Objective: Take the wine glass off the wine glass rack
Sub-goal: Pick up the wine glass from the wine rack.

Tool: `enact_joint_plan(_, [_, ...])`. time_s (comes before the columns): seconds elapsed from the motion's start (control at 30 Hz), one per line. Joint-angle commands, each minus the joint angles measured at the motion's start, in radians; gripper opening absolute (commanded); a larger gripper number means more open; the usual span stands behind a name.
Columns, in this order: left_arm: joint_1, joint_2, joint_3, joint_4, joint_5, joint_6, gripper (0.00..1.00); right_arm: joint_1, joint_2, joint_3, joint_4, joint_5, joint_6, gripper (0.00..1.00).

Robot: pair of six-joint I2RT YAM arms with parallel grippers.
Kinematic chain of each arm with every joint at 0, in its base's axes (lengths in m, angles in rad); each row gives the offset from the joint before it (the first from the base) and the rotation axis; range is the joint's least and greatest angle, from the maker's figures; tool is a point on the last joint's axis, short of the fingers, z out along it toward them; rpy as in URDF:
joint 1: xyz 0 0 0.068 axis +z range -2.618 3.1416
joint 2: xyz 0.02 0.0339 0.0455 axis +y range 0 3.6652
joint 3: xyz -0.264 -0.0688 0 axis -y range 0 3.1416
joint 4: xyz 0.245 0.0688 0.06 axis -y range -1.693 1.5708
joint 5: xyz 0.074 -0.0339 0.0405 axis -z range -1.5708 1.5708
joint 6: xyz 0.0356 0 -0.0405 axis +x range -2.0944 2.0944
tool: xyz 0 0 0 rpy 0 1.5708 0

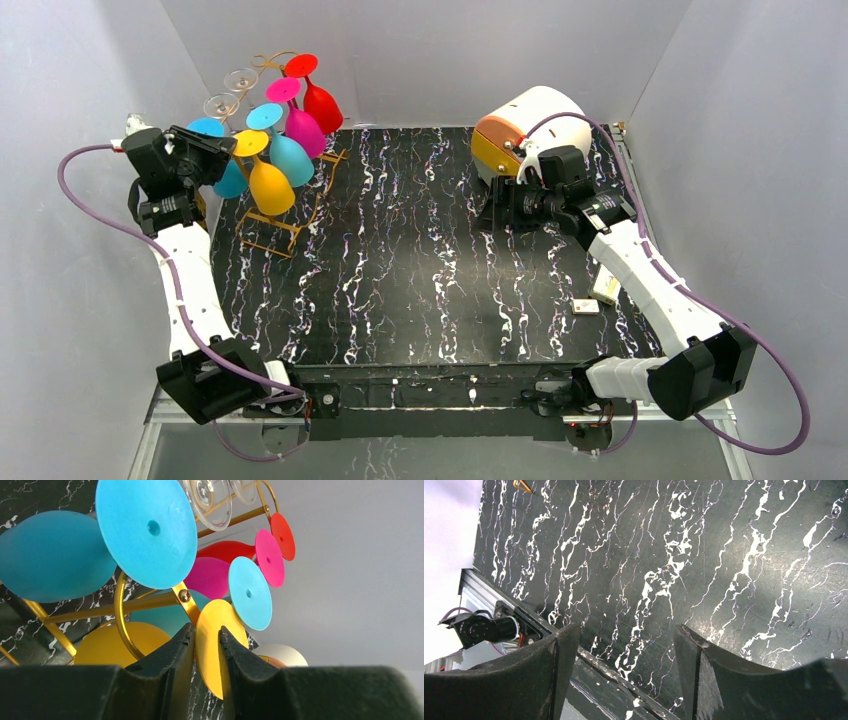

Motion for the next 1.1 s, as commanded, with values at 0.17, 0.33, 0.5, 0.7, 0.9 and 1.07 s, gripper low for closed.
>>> enact_joint_plan(0.17, [0.004, -0.046, -0.116, 0.026, 0.063, -0.079, 0.22, 0.000, -0.008, 0.030, 0.021, 0.004, 0.012, 0.80])
enact_joint_plan(0.33, [0.004, -0.048, -0.116, 0.015, 0.056, -0.084, 0.20, -0.002, -0.013, 0.030, 0.019, 0.015, 0.014, 0.81])
enact_joint_plan(0.5, [0.008, -0.058, -0.145, 0.021, 0.047, -0.108, 0.14, -0.001, -0.019, 0.030, 0.021, 0.020, 0.015, 0.81])
enact_joint_plan(0.7, [0.009, -0.067, -0.191, 0.085, 0.063, -0.178, 0.11, -0.001, -0.026, 0.025, 0.026, 0.025, 0.020, 0.81])
enact_joint_plan(0.9, [0.011, -0.068, -0.213, 0.116, 0.079, -0.211, 0.02, -0.001, -0.031, 0.025, 0.026, 0.030, 0.020, 0.81])
enact_joint_plan(1.07, [0.012, -0.080, -0.208, 0.089, 0.071, -0.206, 0.00, 0.000, -0.035, 0.027, 0.024, 0.030, 0.020, 0.82])
